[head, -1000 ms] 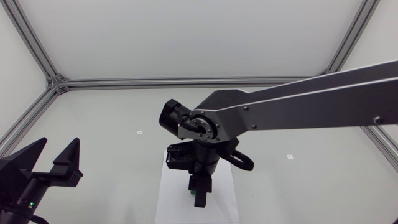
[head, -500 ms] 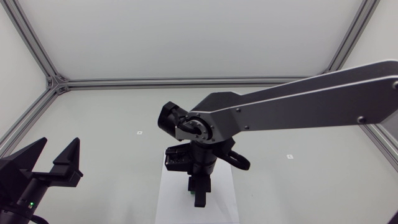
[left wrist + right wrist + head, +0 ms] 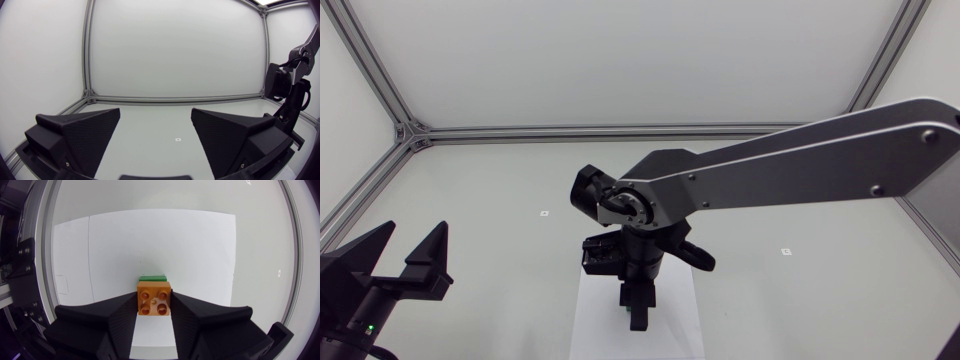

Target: Pick up the orange 2x2 brick with the right arm and stack it on top of the green 2x2 brick in the center

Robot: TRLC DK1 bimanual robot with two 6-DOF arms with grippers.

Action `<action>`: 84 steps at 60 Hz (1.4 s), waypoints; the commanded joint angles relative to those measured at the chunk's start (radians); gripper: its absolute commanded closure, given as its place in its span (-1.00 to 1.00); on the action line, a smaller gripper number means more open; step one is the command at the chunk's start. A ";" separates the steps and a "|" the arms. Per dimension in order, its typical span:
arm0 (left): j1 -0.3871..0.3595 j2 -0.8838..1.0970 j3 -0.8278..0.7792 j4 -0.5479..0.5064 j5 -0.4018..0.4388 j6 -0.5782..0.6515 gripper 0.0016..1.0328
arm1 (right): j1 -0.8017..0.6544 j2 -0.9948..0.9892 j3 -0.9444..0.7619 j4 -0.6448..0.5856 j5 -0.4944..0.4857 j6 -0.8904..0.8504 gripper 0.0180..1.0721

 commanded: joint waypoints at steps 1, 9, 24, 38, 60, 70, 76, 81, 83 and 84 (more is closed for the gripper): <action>0.005 -0.008 -0.041 -0.015 0.004 0.013 -0.92 | -0.002 0.024 0.019 -0.007 -0.005 -0.029 0.74; 0.008 -0.008 -0.041 -0.015 0.004 0.013 -0.92 | -0.004 0.027 0.016 -0.007 -0.007 -0.032 0.74; 0.010 -0.008 -0.041 -0.015 0.004 0.013 -0.92 | 0.005 0.039 0.008 -0.008 -0.005 -0.034 0.74; 0.010 -0.008 -0.041 -0.014 0.004 0.013 -0.92 | 0.010 0.048 0.008 -0.012 -0.002 -0.031 0.74; 0.008 -0.008 -0.041 -0.015 0.004 0.013 -0.92 | 0.010 0.093 0.013 -0.053 0.012 -0.025 0.74; 0.008 -0.008 -0.041 -0.014 0.004 0.013 -0.92 | -0.004 0.114 0.007 -0.062 -0.003 -0.031 0.74; 0.008 -0.008 -0.041 -0.015 0.004 0.013 -0.92 | -0.011 0.113 -0.007 -0.050 -0.025 -0.034 0.74; 0.008 -0.008 -0.041 -0.015 0.004 0.013 -0.92 | -0.016 0.105 -0.022 -0.035 -0.034 -0.038 0.74; 0.008 -0.008 -0.041 -0.015 0.004 0.013 -0.92 | -0.019 0.100 -0.032 -0.024 -0.037 -0.038 0.74; 0.008 -0.008 -0.041 -0.015 0.004 0.013 -0.92 | -0.021 0.099 -0.033 -0.021 -0.037 -0.038 0.74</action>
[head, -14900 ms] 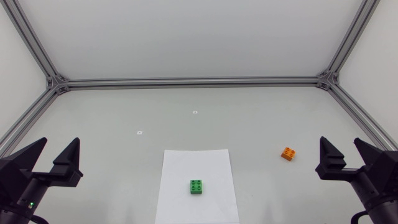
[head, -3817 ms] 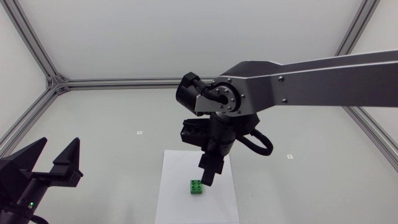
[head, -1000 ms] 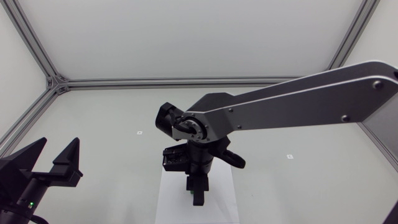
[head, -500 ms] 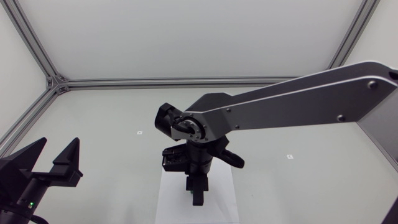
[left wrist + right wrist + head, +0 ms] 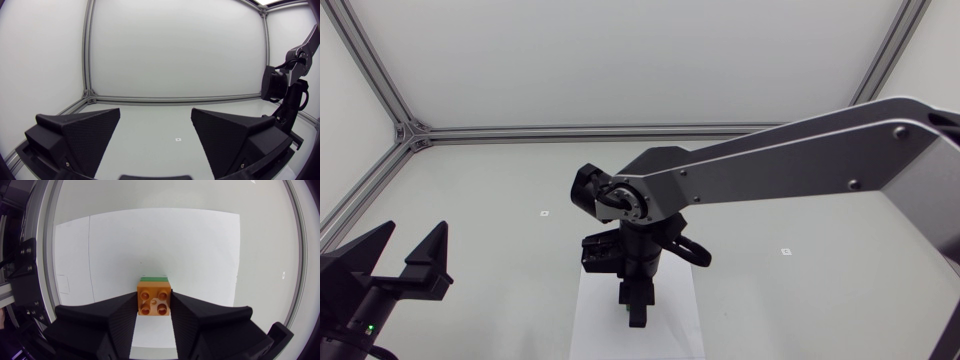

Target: Pick up the orange 2x2 brick with the right arm and stack it on top of the green 2x2 brick in the center

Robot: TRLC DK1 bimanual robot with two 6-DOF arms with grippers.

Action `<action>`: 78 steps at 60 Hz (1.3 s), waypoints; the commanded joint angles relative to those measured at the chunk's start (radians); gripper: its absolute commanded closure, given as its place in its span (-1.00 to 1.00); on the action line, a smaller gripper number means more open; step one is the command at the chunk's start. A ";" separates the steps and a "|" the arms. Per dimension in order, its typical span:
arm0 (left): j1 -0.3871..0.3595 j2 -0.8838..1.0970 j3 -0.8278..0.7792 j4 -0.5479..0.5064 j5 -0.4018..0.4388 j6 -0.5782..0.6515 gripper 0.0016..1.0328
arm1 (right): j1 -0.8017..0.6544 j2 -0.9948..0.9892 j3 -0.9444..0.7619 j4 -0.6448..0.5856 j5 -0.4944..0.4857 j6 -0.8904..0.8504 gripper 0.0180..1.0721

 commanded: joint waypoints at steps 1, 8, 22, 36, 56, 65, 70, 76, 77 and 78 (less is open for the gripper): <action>0.007 -0.008 -0.041 -0.015 0.004 0.013 -0.92 | -0.007 0.055 -0.068 0.014 -0.009 -0.020 0.74; 0.007 -0.008 -0.041 -0.015 0.004 0.013 -0.92 | -0.005 0.045 -0.090 0.032 0.006 -0.011 0.74; 0.007 -0.008 -0.041 -0.015 0.004 0.013 -0.92 | 0.010 0.062 -0.077 0.026 0.042 -0.006 0.74; 0.007 -0.008 -0.041 -0.015 0.004 0.013 -0.92 | 0.010 0.098 -0.053 0.002 0.055 -0.011 0.74; 0.007 -0.008 -0.041 -0.015 0.004 0.013 -0.92 | -0.021 0.104 -0.064 0.009 0.008 -0.035 0.74; 0.007 -0.008 -0.041 -0.015 0.004 0.013 -0.92 | -0.018 0.098 -0.065 0.025 -0.009 -0.035 0.74; 0.007 -0.008 -0.041 -0.015 0.004 0.013 -0.92 | -0.021 0.096 -0.058 0.028 -0.009 -0.034 0.74; 0.007 -0.008 -0.041 -0.015 0.004 0.013 -0.92 | -0.019 0.087 -0.051 0.025 -0.014 -0.026 0.73; 0.007 -0.008 -0.041 -0.014 0.004 0.013 -0.92 | -0.018 0.084 -0.053 0.025 -0.015 -0.026 0.73; 0.007 -0.008 -0.041 -0.015 0.004 0.013 -0.92 | -0.016 0.081 -0.054 0.025 -0.018 -0.026 0.73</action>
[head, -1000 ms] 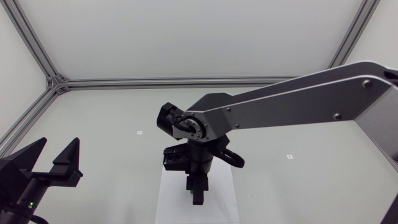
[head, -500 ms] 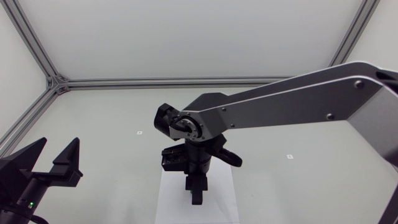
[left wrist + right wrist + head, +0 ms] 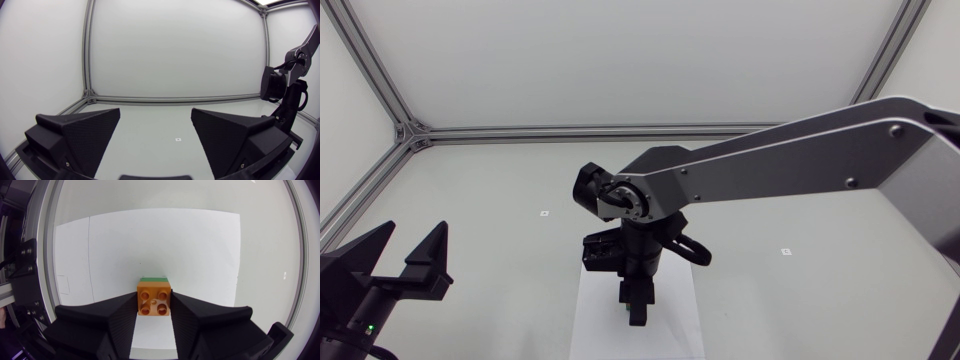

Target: Pick up the orange 2x2 brick with the right arm and stack it on top of the green 2x2 brick in the center

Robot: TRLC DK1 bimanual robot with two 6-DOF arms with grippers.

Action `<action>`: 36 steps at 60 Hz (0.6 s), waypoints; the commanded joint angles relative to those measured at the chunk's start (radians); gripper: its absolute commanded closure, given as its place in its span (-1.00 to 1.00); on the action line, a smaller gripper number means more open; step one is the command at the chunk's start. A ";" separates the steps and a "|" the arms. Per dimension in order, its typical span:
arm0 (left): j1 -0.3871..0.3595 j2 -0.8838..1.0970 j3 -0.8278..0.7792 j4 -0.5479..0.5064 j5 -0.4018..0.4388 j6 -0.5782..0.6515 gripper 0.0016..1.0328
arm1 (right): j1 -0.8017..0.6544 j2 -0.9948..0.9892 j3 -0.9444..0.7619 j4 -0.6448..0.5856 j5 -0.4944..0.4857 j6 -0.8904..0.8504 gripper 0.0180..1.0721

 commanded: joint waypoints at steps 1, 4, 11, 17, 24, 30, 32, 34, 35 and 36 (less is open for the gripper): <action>0.007 -0.008 -0.041 -0.015 0.004 0.013 -0.92 | -0.002 0.070 -0.056 0.018 -0.007 -0.019 0.73; 0.007 -0.008 -0.041 -0.015 0.004 0.012 -0.92 | 0.001 0.060 -0.061 0.020 -0.010 -0.022 0.73; 0.007 -0.008 -0.041 -0.015 0.004 0.013 -0.92 | 0.004 0.062 -0.067 0.024 -0.010 -0.027 0.72; 0.007 -0.008 -0.041 -0.015 0.004 0.013 -0.92 | 0.004 0.062 -0.070 0.032 -0.010 -0.027 0.72; 0.007 -0.008 -0.041 -0.015 0.004 0.013 -0.92 | 0.004 0.060 -0.063 0.031 -0.010 -0.014 0.72; 0.007 -0.008 -0.041 -0.015 0.004 0.013 -0.92 | 0.001 0.057 -0.059 0.029 -0.002 -0.005 0.65; 0.007 -0.008 -0.041 -0.015 0.006 0.013 -0.92 | 0.001 0.054 -0.059 0.031 0.002 -0.004 0.60; 0.007 -0.008 -0.041 -0.015 0.004 0.013 -0.92 | 0.001 0.050 -0.058 0.032 0.006 -0.004 0.60; 0.007 -0.008 -0.041 -0.013 0.004 0.013 -0.92 | 0.001 0.048 -0.058 0.032 0.006 -0.004 0.60; 0.007 -0.008 -0.041 -0.015 0.004 0.013 -0.92 | 0.001 0.047 -0.058 0.032 0.006 -0.004 0.60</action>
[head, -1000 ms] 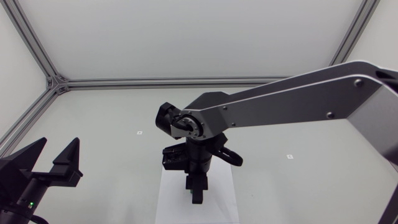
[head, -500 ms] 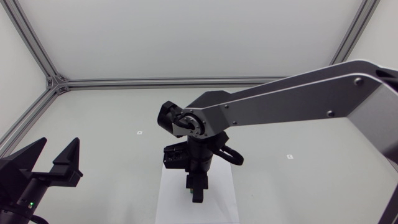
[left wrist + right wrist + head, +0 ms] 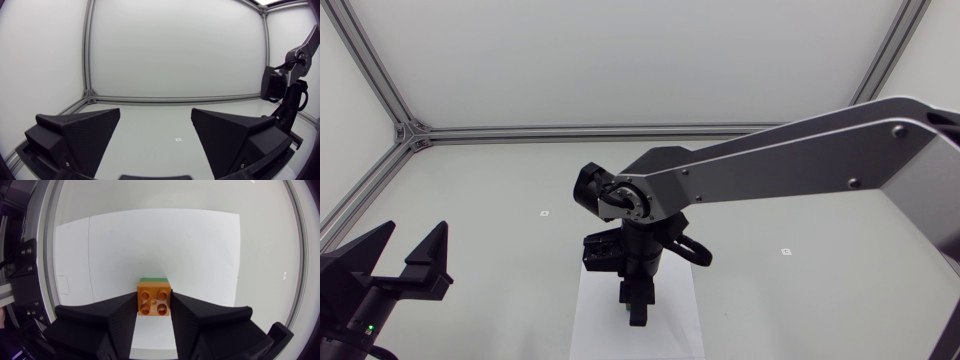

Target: Pick up the orange 2x2 brick with the right arm and stack it on top of the green 2x2 brick in the center

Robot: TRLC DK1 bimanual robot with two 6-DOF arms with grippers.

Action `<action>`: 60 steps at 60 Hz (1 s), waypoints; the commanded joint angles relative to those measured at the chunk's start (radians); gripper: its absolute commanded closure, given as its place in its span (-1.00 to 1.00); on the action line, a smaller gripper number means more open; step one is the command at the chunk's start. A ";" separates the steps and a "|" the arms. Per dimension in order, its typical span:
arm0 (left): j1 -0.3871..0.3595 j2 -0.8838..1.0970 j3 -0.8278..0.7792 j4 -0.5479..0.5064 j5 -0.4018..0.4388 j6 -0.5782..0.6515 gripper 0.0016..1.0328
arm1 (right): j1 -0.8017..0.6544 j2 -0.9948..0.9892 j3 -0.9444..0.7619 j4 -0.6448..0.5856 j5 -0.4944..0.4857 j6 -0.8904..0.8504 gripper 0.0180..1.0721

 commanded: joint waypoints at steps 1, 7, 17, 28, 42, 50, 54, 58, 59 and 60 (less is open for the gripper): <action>0.007 -0.008 -0.041 -0.013 0.004 0.013 -0.92 | 0.000 0.051 -0.052 0.023 0.008 -0.003 0.60; 0.007 -0.008 -0.041 -0.015 0.004 0.013 -0.92 | 0.003 0.047 -0.049 0.021 0.009 -0.001 0.60; 0.007 -0.008 -0.041 -0.015 0.004 0.013 -0.92 | 0.000 0.042 -0.043 0.018 0.009 0.006 0.46; 0.007 -0.008 -0.041 -0.015 0.004 0.013 -0.92 | 0.000 0.039 -0.038 0.014 0.009 0.011 0.27; 0.007 -0.008 -0.041 -0.015 0.004 0.013 -0.92 | -0.001 0.034 -0.029 0.012 0.009 0.014 0.11; 0.007 -0.008 -0.041 -0.015 0.004 0.013 -0.92 | -0.004 0.034 -0.025 0.014 0.009 0.014 0.11; 0.007 -0.008 -0.041 -0.015 0.004 0.013 -0.92 | -0.004 0.036 -0.025 0.014 0.009 0.014 0.11; 0.007 -0.008 -0.041 -0.013 0.004 0.013 -0.92 | -0.006 0.036 -0.023 0.015 0.009 0.014 0.11; 0.007 -0.008 -0.041 -0.015 0.004 0.013 -0.92 | -0.006 0.036 -0.022 0.017 0.009 0.014 0.11; 0.007 -0.008 -0.041 -0.015 0.004 0.013 -0.92 | -0.006 0.036 -0.022 0.017 0.009 0.014 0.11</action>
